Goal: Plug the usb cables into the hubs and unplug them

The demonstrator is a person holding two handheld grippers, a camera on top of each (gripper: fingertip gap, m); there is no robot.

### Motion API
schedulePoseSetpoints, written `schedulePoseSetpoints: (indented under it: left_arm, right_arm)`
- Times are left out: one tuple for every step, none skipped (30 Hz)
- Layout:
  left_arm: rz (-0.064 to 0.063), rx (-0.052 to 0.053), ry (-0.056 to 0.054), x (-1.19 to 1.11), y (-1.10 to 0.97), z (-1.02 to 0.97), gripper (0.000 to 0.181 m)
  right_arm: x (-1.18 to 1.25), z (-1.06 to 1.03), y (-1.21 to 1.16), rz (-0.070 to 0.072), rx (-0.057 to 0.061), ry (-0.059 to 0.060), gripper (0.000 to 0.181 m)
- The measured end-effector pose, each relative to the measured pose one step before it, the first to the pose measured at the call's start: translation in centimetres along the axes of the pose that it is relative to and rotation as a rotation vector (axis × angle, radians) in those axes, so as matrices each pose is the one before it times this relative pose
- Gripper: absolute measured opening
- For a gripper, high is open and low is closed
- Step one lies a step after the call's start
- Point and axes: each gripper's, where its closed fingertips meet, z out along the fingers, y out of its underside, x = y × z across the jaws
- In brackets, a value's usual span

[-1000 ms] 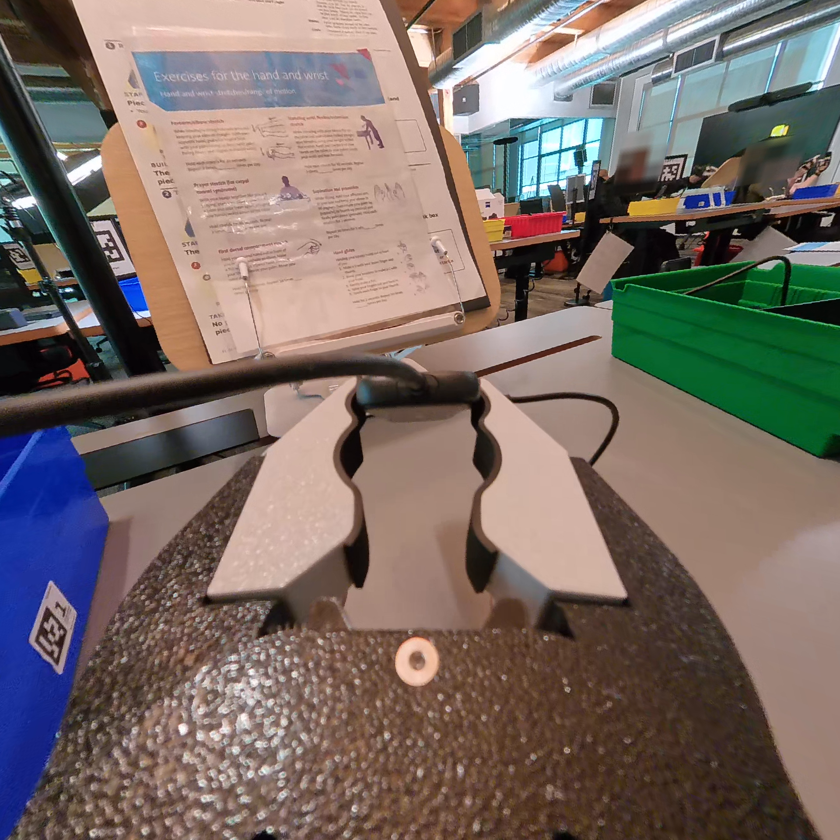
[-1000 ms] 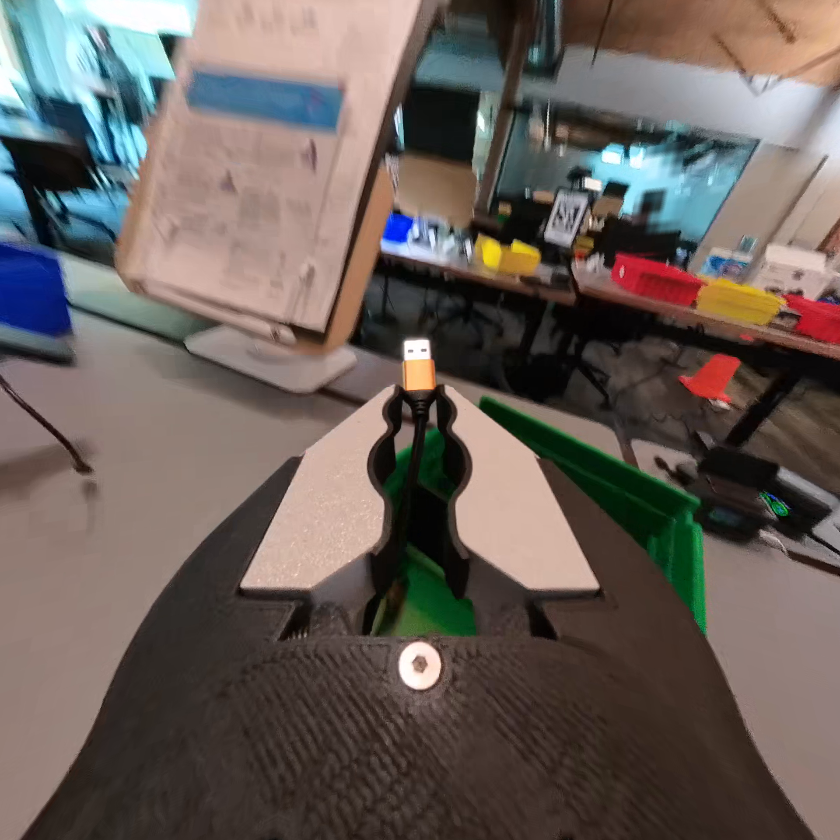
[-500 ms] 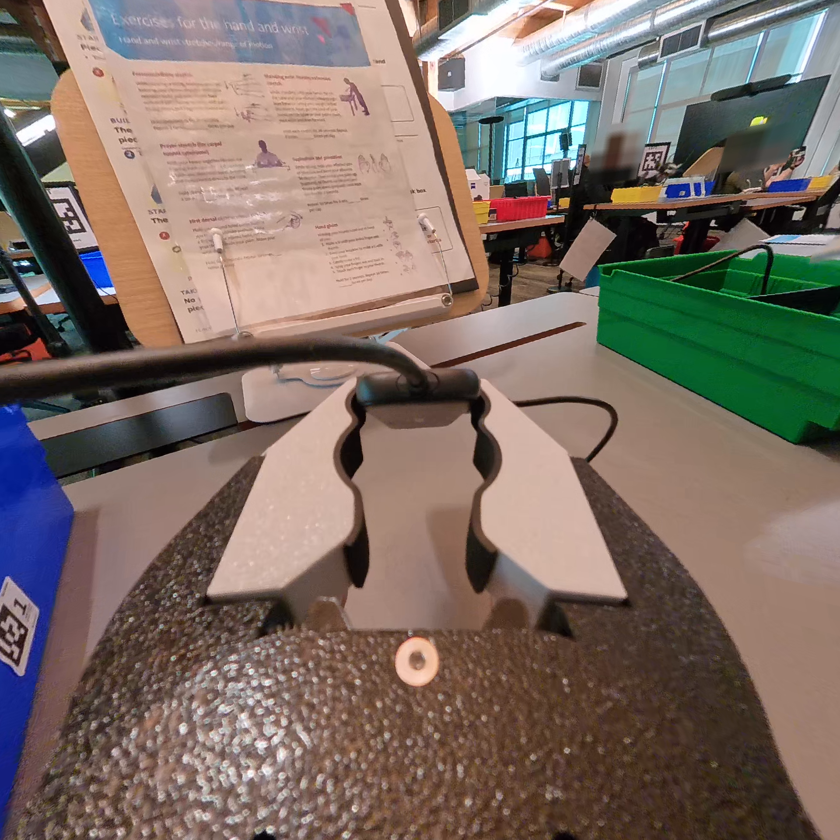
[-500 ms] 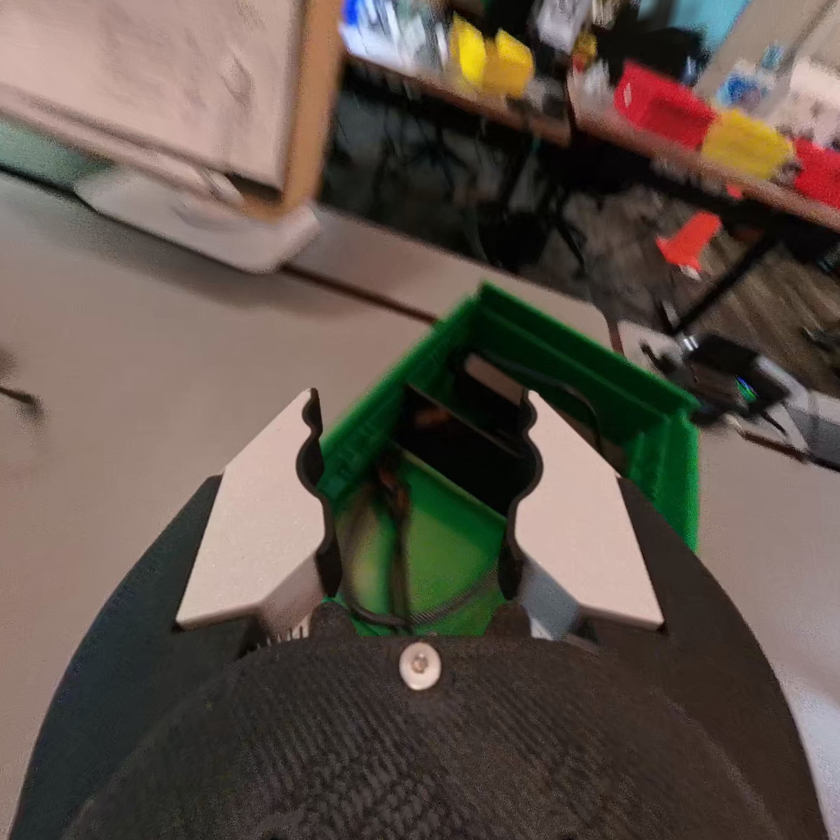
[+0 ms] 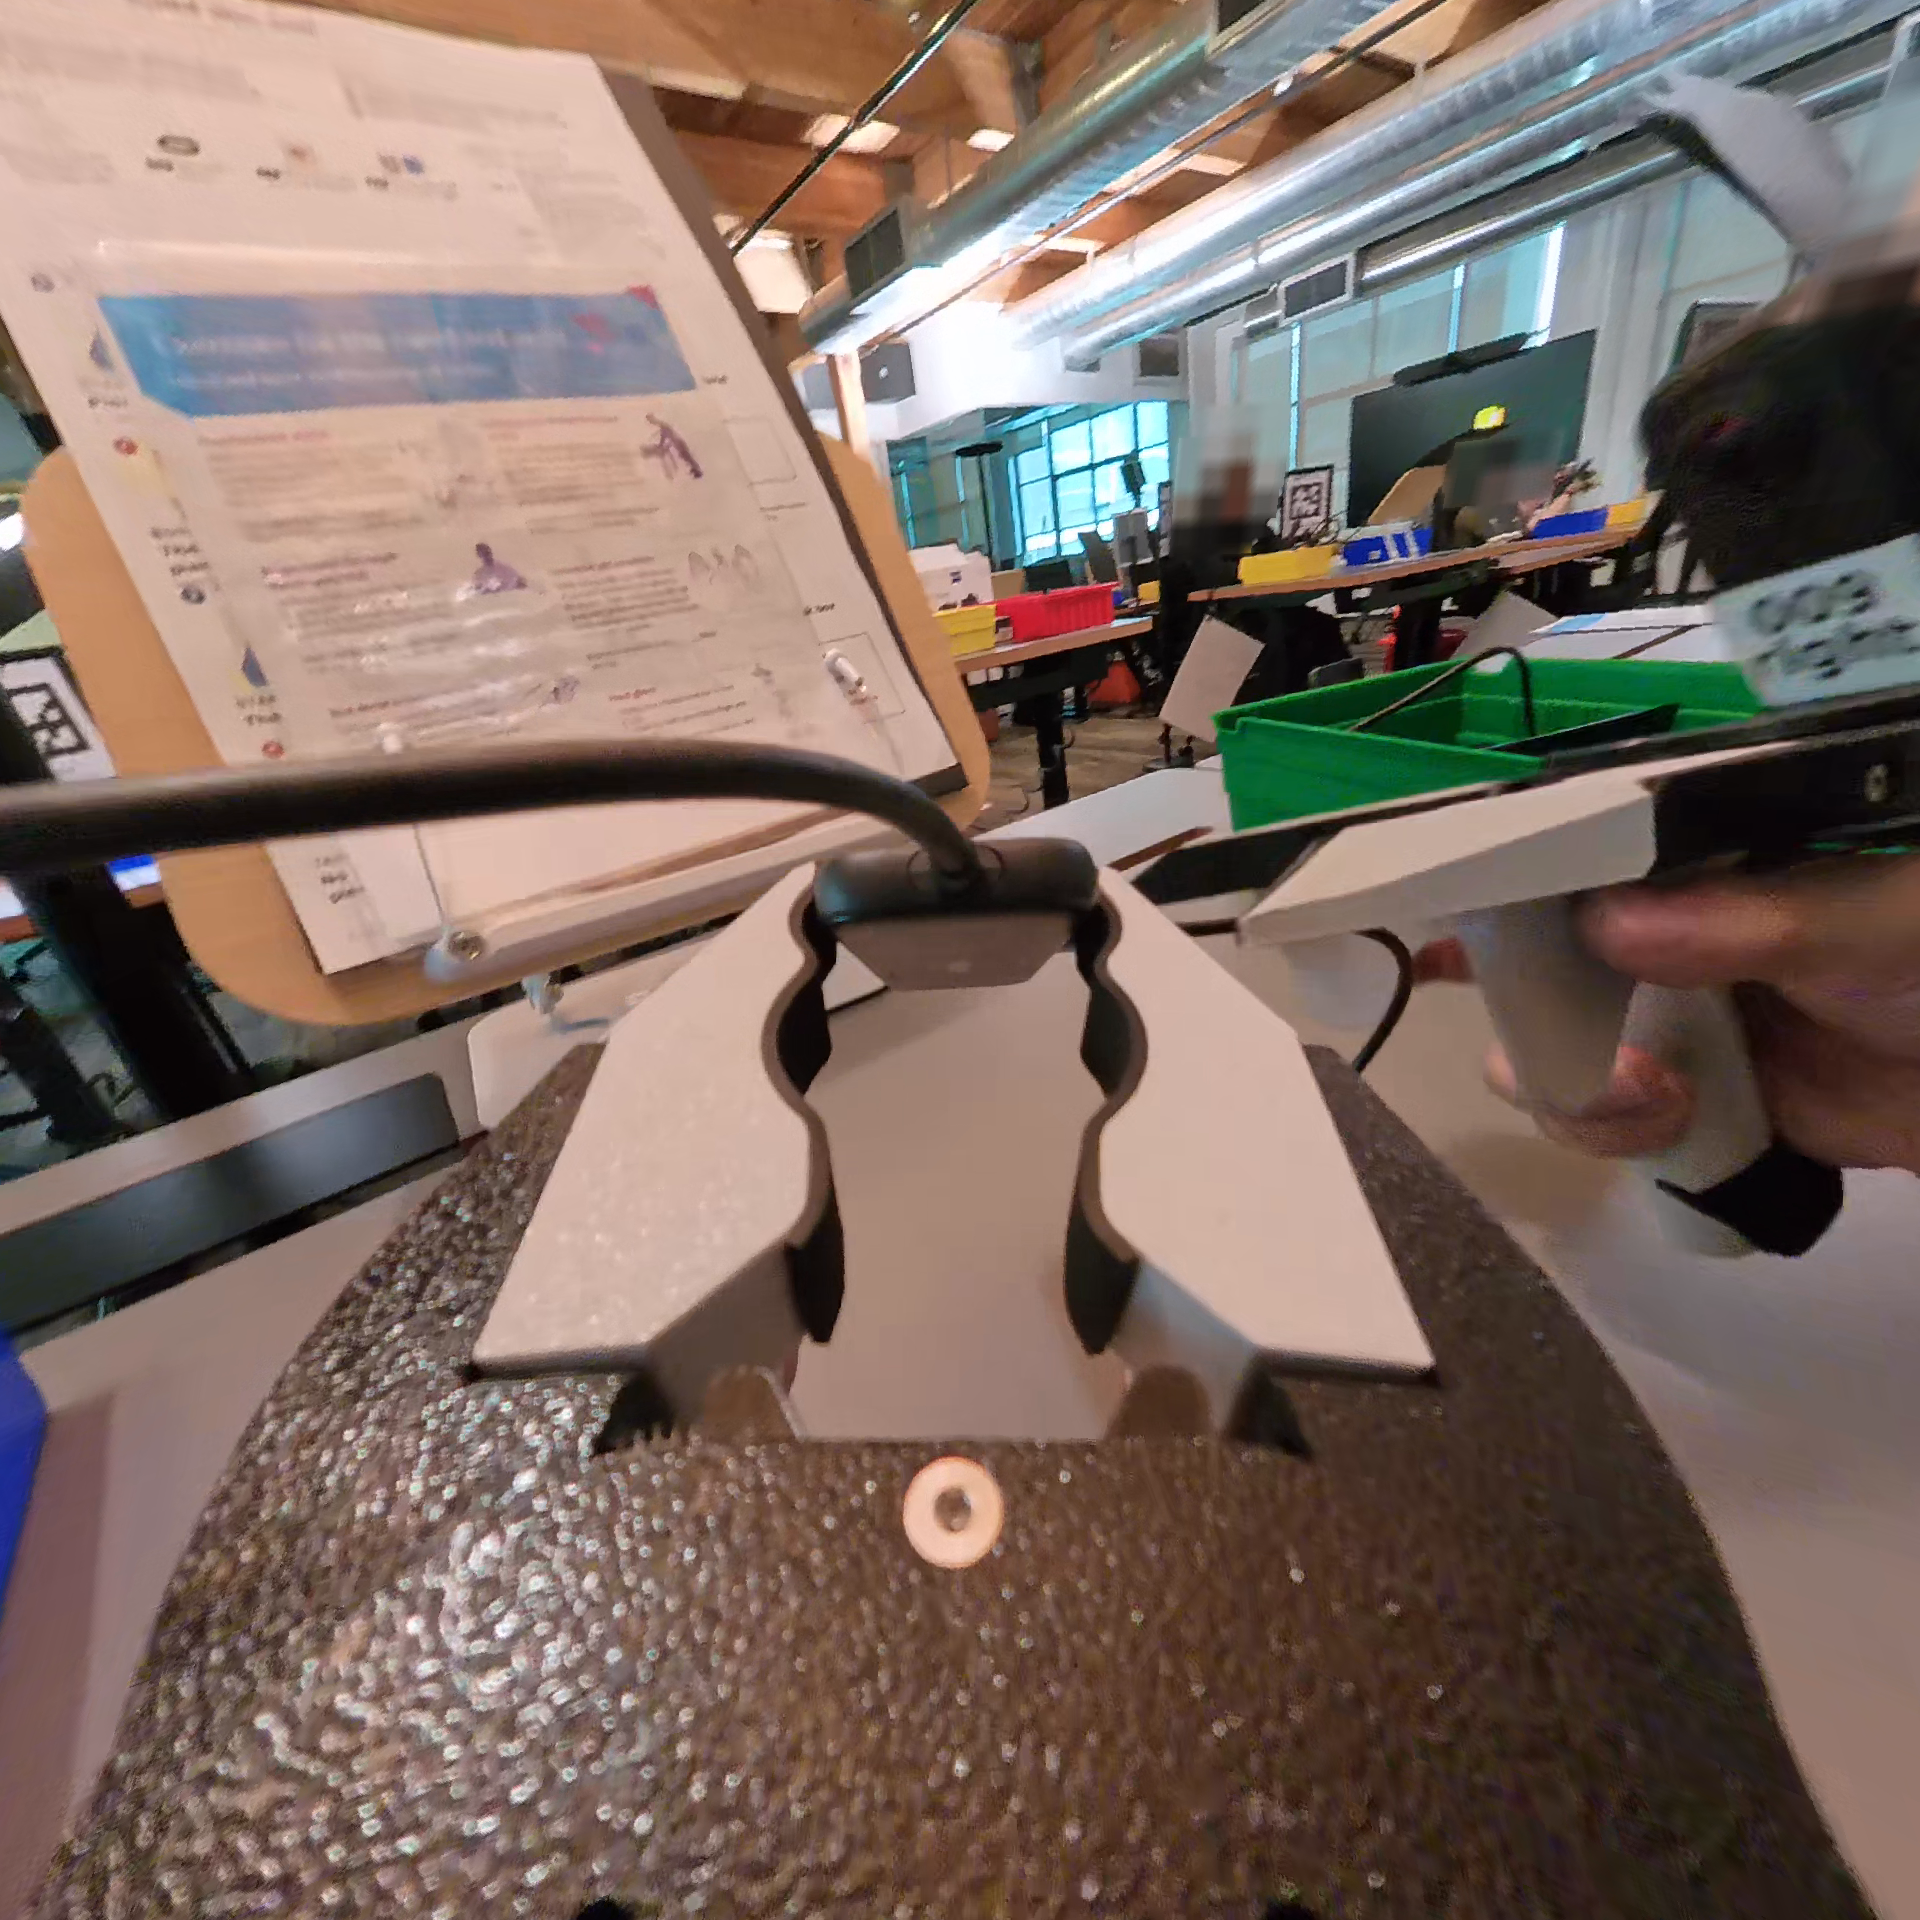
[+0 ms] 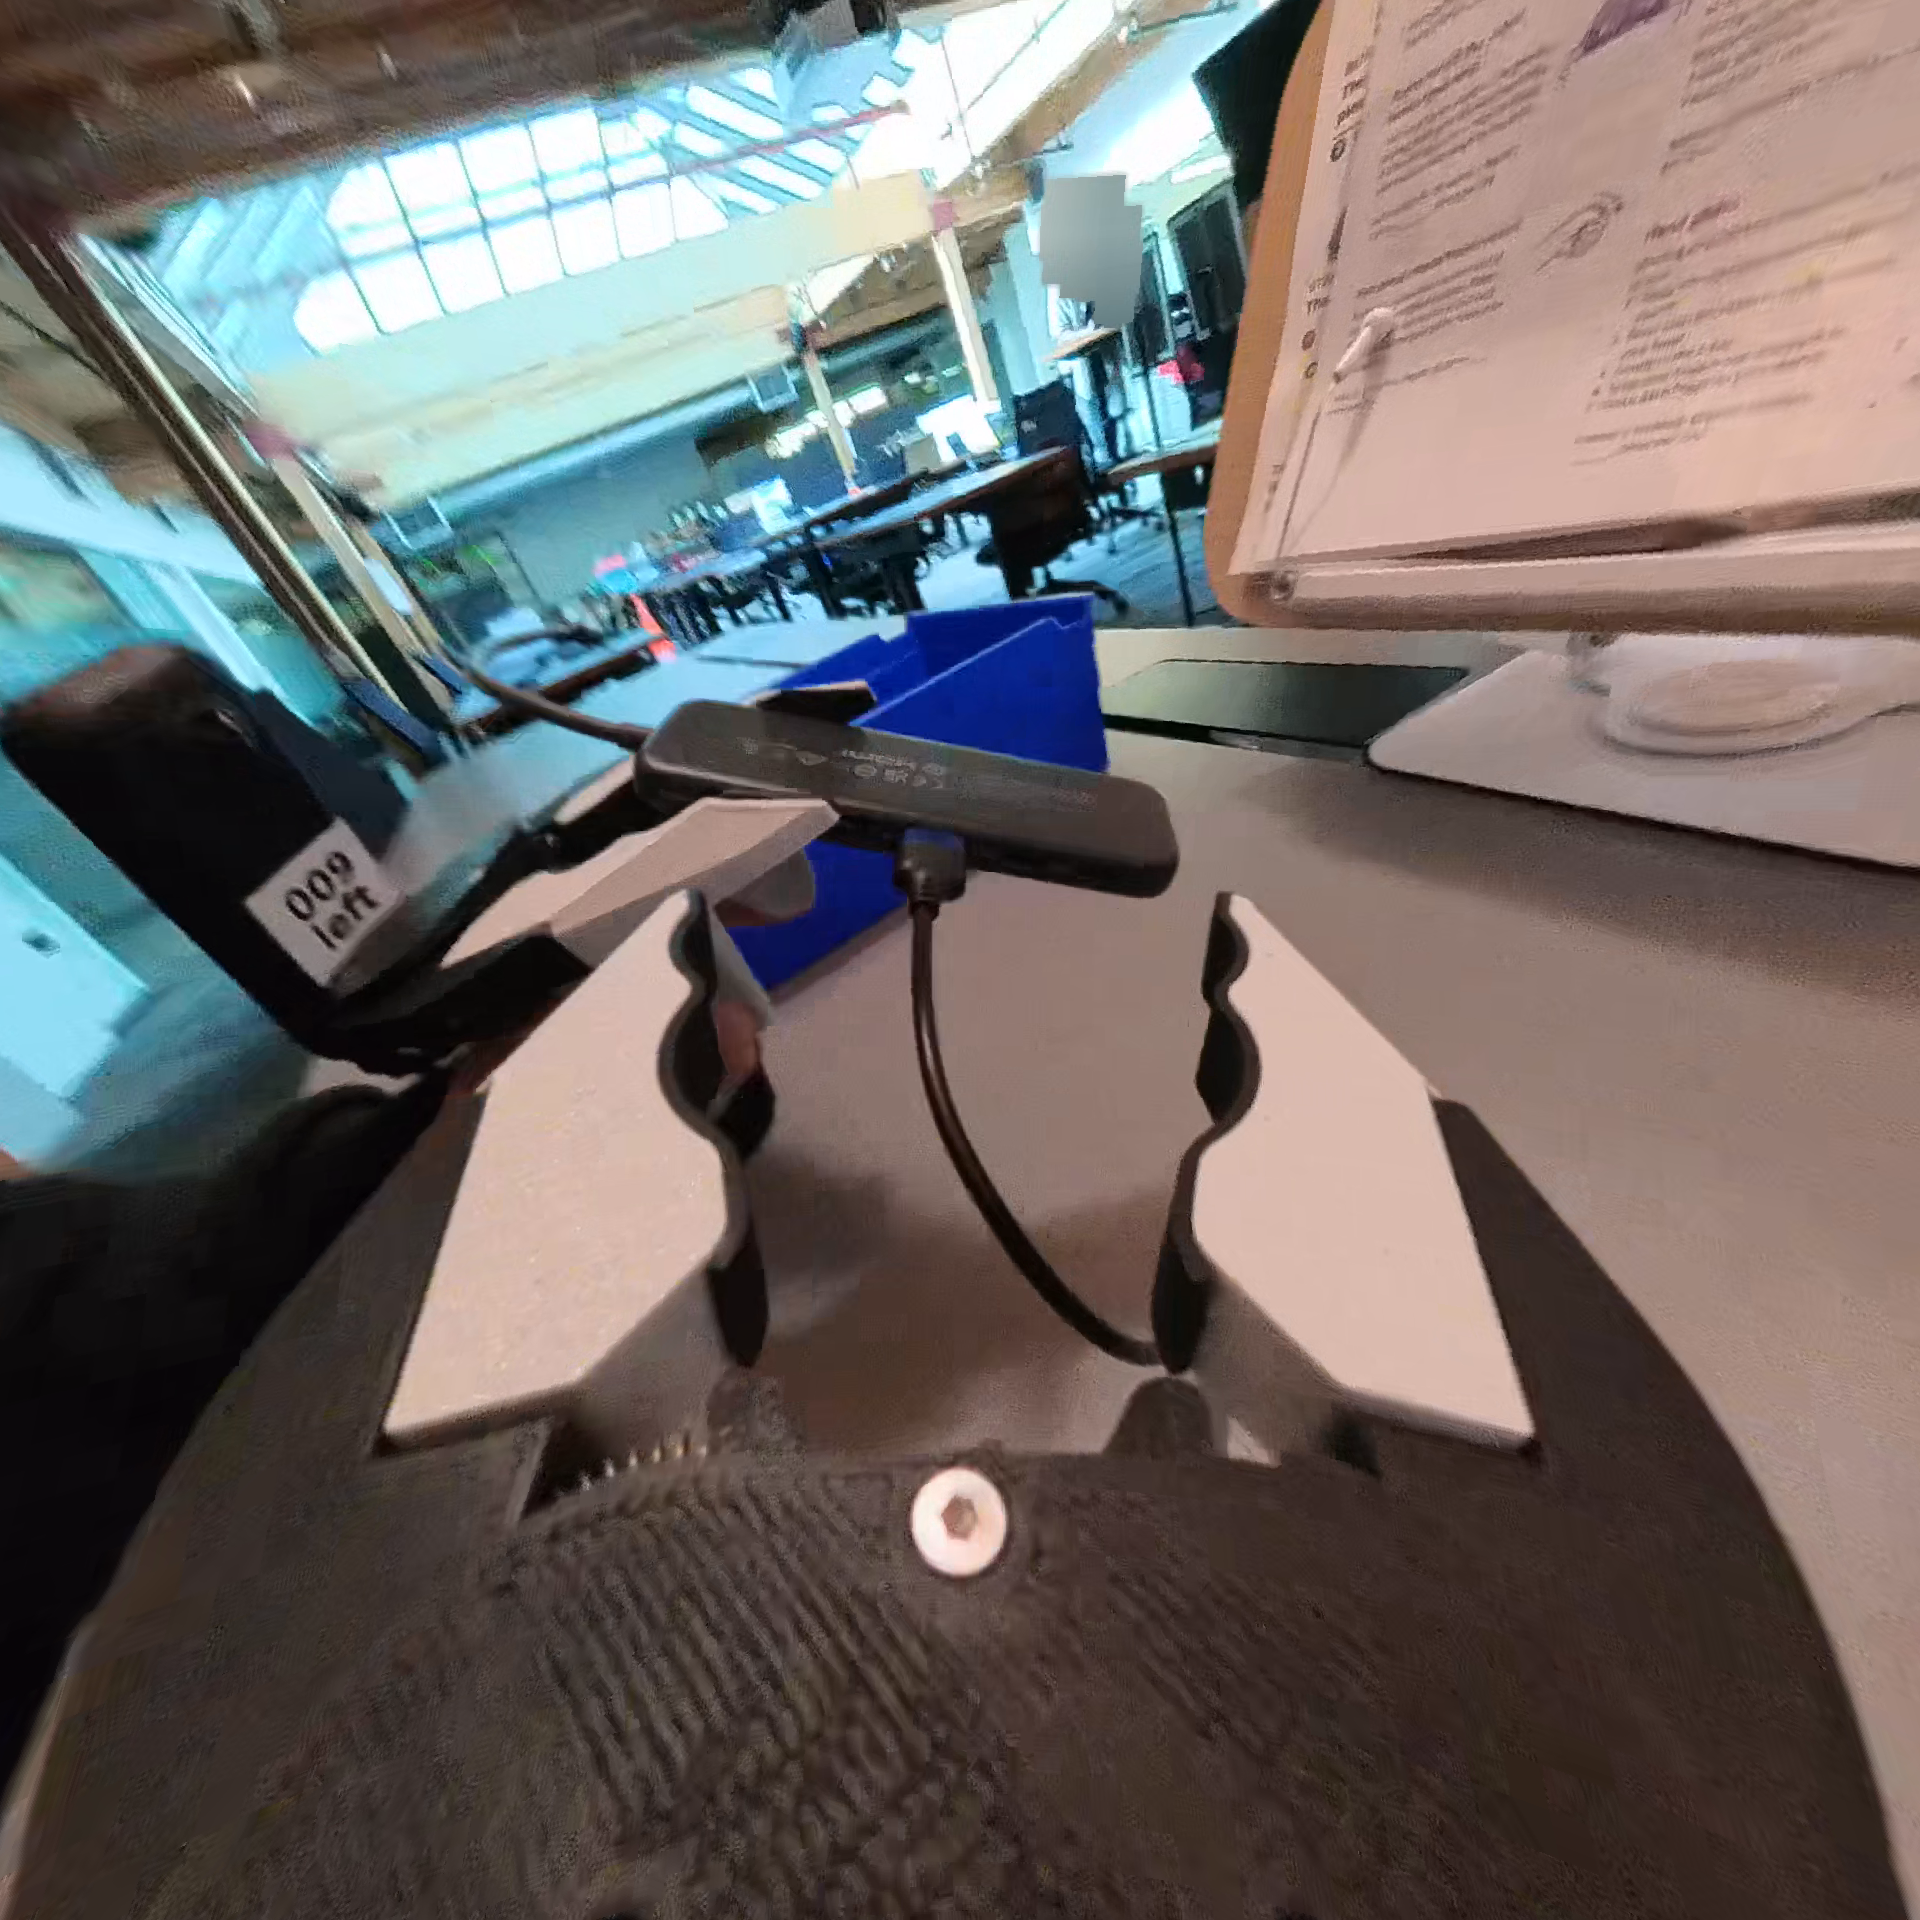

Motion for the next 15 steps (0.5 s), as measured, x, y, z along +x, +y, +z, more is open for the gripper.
schedulePoseSetpoints:
  left_arm:
    - [0.0010, 0.0118, 0.0181, 0.387, -0.286, -0.042, 0.045]
    - [-0.0018, 0.0073, 0.0215, 0.443, -0.191, 0.000, 0.045]
    - [-0.0027, 0.0078, 0.0213, 0.465, -0.170, 0.010, 0.044]
    - [-0.0027, 0.0107, 0.0297, 0.598, -0.183, 0.024, 0.044]
    - [-0.0063, 0.0095, 0.0457, 0.835, -0.164, 0.074, 0.044]
    - [-0.0088, 0.0081, 0.0425, 0.809, -0.133, 0.082, 0.044]
    - [-0.0035, 0.0101, 0.0315, 0.677, -0.152, 0.074, 0.044]
    - [0.0029, 0.0110, 0.0386, 0.736, -0.137, 0.059, 0.044]
    - [0.0050, 0.0067, 0.0451, 0.777, -0.097, 0.058, 0.044]
    - [0.0035, 0.0082, 0.0382, 0.652, -0.133, 0.030, 0.044]
    - [0.0045, 0.0141, 0.0317, 0.540, -0.211, -0.016, 0.044]
    - [0.0048, 0.0094, 0.0296, 0.466, -0.157, -0.037, 0.044]
    - [0.0052, 0.0007, 0.0151, 0.232, -0.031, -0.044, 0.044]
    - [0.0120, 0.0065, 0.0155, 0.168, -0.116, -0.089, 0.044]
    - [0.0163, -0.0074, 0.0139, 0.104, 0.078, -0.094, 0.044]
  right_arm:
    - [0.264, -0.665, -0.264, 0.1116, 0.0336, -0.0374, 0.094]
    - [0.717, -0.775, -0.313, 0.1432, 0.0331, -0.0267, 0.091]
    - [0.907, -0.767, -0.314, 0.1473, 0.0351, -0.0243, 0.090]
    - [0.591, -0.624, -0.085, 0.1276, 0.0218, -0.0413, 0.085]
    - [0.142, -0.394, 0.223, 0.1049, 0.0000, -0.0564, 0.079]
    - [0.003, -0.161, 0.408, 0.0814, -0.0118, -0.0466, 0.077]
    - [-0.170, 0.063, 0.432, 0.0455, -0.0133, -0.0395, 0.077]
    - [-0.227, 0.187, 0.291, 0.0242, -0.0095, -0.0278, 0.075]
    - [-0.177, 0.216, 0.307, 0.0101, -0.0140, -0.0142, 0.069]
    - [0.028, 0.202, 0.523, 0.0011, -0.0282, 0.0008, 0.062]
    - [0.182, 0.142, 0.594, 0.0002, -0.0332, 0.0092, 0.058]
    - [-0.469, 0.056, 0.412, 0.0051, -0.0234, -0.0324, 0.042]
    - [-0.324, -0.018, 0.099, 0.0115, -0.0080, -0.0223, 0.038]
    - [-0.147, -0.113, -0.158, -0.0029, 0.0071, -0.0090, 0.035]
    - [-0.111, -0.188, -0.263, -0.0103, 0.0117, -0.0025, 0.032]
